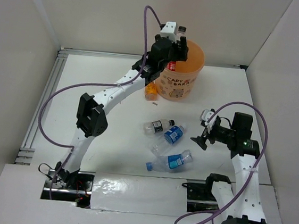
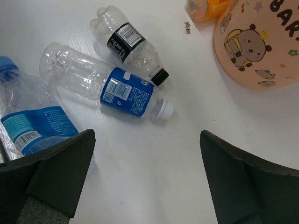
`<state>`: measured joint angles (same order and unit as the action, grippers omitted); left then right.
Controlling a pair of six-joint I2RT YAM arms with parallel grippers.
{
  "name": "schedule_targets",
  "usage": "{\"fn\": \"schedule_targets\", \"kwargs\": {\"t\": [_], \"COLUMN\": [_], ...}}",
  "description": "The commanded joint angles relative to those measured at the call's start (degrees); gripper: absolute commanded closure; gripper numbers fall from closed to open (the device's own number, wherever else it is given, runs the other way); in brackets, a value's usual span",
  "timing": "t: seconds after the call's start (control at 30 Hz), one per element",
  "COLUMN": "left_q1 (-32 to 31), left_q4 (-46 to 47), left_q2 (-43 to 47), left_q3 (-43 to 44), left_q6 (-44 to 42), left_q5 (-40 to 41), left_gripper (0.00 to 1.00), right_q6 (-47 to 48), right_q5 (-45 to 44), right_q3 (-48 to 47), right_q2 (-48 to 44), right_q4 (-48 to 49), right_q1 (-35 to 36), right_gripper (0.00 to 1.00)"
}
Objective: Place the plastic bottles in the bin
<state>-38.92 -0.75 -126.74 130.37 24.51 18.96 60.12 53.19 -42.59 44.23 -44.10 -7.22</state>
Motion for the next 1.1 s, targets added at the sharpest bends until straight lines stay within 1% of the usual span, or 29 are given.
{"fn": "schedule_targets", "kwargs": {"t": [0.0, 0.03, 0.1, 0.2, 0.23, 0.27, 0.3, 0.37, 0.4, 0.43, 0.47, 0.5, 0.57, 0.6, 0.67, 0.7, 0.77, 0.8, 0.83, 0.93, 1.03, 1.07], "left_q1": [0.4, 0.4, 0.4, 0.4, 0.4, 0.4, 0.4, -0.2, -0.2, -0.8, -0.8, -0.8, -0.8, -0.8, 0.1, 0.1, 0.1, -0.7, -0.7, -1.5, -0.9, -0.9], "left_q4": [-0.7, -0.7, 0.1, 0.7, 0.7, 0.7, 0.7, 0.1, -0.5, -1.3, -1.4, -1.4, -2.8, -4.0, -7.7, -9.5, -13.5, -13.5, -13.5, -12.9, -11.6, -11.6], "left_q2": [-2.5, -2.5, -1.8, 1.3, 2.4, 3.9, 5.7, 13.2, 16.5, 23.8, 27.9, 31.7, 38.9, 44.9, 49.6, 53.6, 57.3, 59.2, 63.2, 69.2, 69.8, 69.0], "left_q3": [3.2, 2.7, 1.3, 0.6, 0.6, -0.5, -2.9, -7.6, -14.9, -19.6, -24.7, -35.9, -46.5, -55.5, -63.1, -68.9, -74.1, -79.2, -81.7, -88.7, -89.6, -89.6], "left_q6": [0.4, 0.4, 0.4, 0.4, 0.4, 0.4, 0.4, -0.2, -0.2, -0.2, 1.4, 2.3, 6.0, 7.6, 11.2, 12.3, 15.7, 16.6, 17.8, 21.0, 21.0, 21.0], "left_q5": [-3.0, -3.6, -4.3, -5.3, -5.3, -5.3, -5.3, -3.1, -2.2, -0.4, 0.5, 0.6, 2.2, 2.2, 0.1, 0.1, 0.1, 0.1, 0.6, 1.4, 1.4, 0.9], "left_gripper": [0.06, 0.01, 0.01, 0.01, 0.01, 0.01, 0.01, 0.01, 0.01, 0.01, 0.01, 0.01, 0.01, 0.01, 0.01, 0.01, 0.01, 0.01, 0.01, 0.01, 0.01, 0.01], "right_q6": [1.1, 1.8, 4.3, 14.9, 18.7, 27.0, 30.5, 37.1, 37.8, 37.8, 37.8, 37.8, 37.8, 37.8, 39.5, 40.4, 42.0, 42.8, 43.6, 44.2, 44.2, 45.5], "right_q5": [1.0, 1.0, 2.1, 5.3, 6.1, 6.1, 6.1, 5.3, 3.6, 2.7, 1.8, 0.8, -3.1, -4.6, -8.2, -9.1, -11.4, -12.1, -13.0, -15.2, -16.3, -17.6], "right_q3": [0.6, 1.1, 1.1, 2.4, 3.0, 3.0, 3.0, 3.0, 3.0, 3.0, 3.0, 3.6, 4.3, 4.3, 4.3, 4.3, 3.7, 3.7, 3.7, 3.7, 5.1, 5.1], "right_q2": [-0.6, -0.5, 0.9, 3.7, 4.6, 6.8, 8.1, 11.8, 12.9, 14.4, 14.9, 15.5, 17.5, 18.5, 22.1, 23.3, 26.9, 28.2, 29.2, 32.8, 34.8, 34.8], "right_q4": [3.1, 3.1, 3.8, 2.3, -0.1, -1.2, -2.2, -3.0, -2.3, 0.6, 2.4, 4.3, 9.5, 10.8, 12.7, 12.7, 13.2, 13.2, 13.2, 14.7, 15.3, 14.4], "right_q1": [0.0, 0.0, 0.0, 0.0, 0.0, 0.7, 1.9, 4.0, 6.4, 7.7, 9.0, 11.8, 15.0, 18.0, 20.3, 22.1, 23.5, 24.3, 24.3, 27.0, 28.0, 28.1], "right_gripper": [0.0, 0.0, 0.0, 0.0, 0.0, 0.0, 0.0, 0.0, 0.0, 0.0, 0.0, 0.0, 0.0, 0.0, 0.0, 0.0, 0.0, 0.0, 0.0, 0.03, 0.11, 0.14]}}
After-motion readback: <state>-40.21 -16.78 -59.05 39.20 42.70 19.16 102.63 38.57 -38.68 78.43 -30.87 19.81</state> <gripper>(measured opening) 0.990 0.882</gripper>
